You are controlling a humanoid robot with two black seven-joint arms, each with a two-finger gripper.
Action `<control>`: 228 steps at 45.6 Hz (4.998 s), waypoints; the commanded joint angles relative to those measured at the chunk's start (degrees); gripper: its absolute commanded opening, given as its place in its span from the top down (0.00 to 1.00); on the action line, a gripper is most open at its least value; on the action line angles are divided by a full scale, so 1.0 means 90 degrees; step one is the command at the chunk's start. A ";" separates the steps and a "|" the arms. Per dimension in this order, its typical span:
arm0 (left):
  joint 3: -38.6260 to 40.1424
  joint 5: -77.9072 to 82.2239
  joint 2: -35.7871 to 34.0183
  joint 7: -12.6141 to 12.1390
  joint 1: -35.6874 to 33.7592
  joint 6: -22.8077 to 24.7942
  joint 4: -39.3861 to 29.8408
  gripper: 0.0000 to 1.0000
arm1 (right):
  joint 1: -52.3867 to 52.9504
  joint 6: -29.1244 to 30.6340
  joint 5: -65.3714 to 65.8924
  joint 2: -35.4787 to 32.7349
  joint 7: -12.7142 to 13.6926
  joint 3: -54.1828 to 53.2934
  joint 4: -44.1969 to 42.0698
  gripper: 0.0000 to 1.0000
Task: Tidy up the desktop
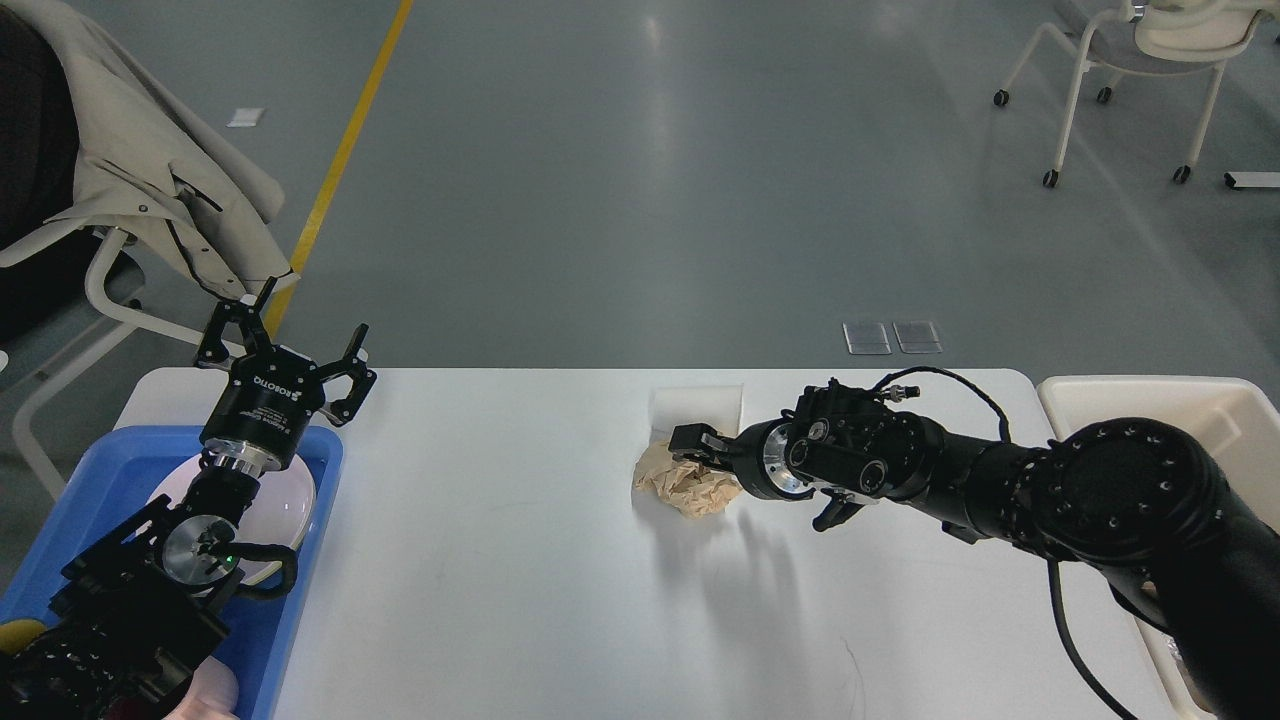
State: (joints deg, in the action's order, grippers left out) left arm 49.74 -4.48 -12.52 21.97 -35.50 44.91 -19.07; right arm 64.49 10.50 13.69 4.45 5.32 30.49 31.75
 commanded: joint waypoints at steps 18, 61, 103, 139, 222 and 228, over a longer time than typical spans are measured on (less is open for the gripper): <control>0.0001 0.0000 -0.0005 0.0001 -0.0001 0.0000 0.0000 0.00 | -0.0408 -0.0268 -0.0037 0.0140 0.0004 -0.0653 -0.0178 0.00; 0.0001 0.0000 -0.0005 0.0001 -0.0001 0.0000 0.0000 0.00 | -0.0496 -0.0043 -0.0046 -0.0064 -0.0054 -0.0732 0.0562 1.00; 0.0020 0.0000 -0.0034 0.0001 0.0058 0.0000 0.0000 0.00 | 0.7969 0.4878 0.2200 -0.5485 -0.0093 0.3555 0.5495 1.00; 0.0010 0.0000 -0.0025 0.0010 0.0058 0.0000 0.0000 0.00 | 0.6226 0.3622 0.4377 -0.6540 -0.0532 0.4093 0.3124 1.00; 0.0010 0.0000 -0.0025 0.0010 0.0058 0.0000 0.0000 0.00 | 0.3074 0.1391 0.1536 -0.4577 -0.1754 0.3926 0.1956 0.00; 0.0010 0.0000 -0.0025 0.0010 0.0058 0.0000 0.0000 0.00 | 0.5486 0.2436 0.1497 -0.4518 -0.1744 0.4151 0.4145 0.00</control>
State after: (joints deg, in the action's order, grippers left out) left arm 49.83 -4.48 -12.75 22.06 -34.98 44.92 -19.08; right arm 96.10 24.66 27.45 -36.65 -10.44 66.23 53.05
